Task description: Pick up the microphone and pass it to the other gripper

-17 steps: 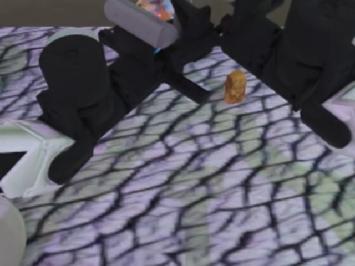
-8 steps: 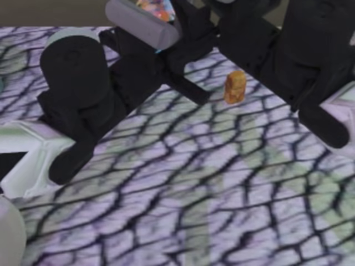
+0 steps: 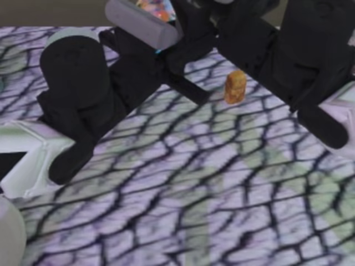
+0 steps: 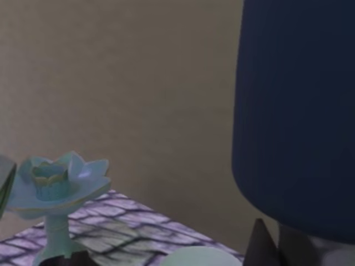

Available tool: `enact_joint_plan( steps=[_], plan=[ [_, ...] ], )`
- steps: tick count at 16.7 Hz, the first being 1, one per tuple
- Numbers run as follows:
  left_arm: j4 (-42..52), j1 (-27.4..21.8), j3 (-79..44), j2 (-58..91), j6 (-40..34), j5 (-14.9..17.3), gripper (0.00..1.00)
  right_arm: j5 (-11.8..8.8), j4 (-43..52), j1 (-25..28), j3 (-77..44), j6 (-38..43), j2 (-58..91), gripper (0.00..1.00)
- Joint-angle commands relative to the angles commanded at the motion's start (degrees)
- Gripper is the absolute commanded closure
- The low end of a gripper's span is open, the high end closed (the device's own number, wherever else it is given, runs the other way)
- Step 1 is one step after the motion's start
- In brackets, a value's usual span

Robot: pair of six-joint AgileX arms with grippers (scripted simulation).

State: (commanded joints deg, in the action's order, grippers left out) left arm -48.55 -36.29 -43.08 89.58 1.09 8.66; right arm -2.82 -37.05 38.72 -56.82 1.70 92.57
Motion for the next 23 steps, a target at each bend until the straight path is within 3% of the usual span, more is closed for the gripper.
enact_joint_plan(
  steps=[4, 17, 23],
  plan=[
    [0.0, 0.0, 0.0, 0.0, 0.0, 0.0, 1.0, 0.0, 0.0, 0.0, 0.0, 0.0, 0.0, 1.0],
    [0.0, 0.0, 0.0, 0.0, 0.0, 0.0, 0.02, 0.0, 0.0, 0.0, 0.0, 0.0, 0.0, 1.0],
    [0.0, 0.0, 0.0, 0.0, 0.0, 0.0, 0.0, 0.0, 0.0, 0.0, 0.0, 0.0, 0.0, 1.0]
  ],
)
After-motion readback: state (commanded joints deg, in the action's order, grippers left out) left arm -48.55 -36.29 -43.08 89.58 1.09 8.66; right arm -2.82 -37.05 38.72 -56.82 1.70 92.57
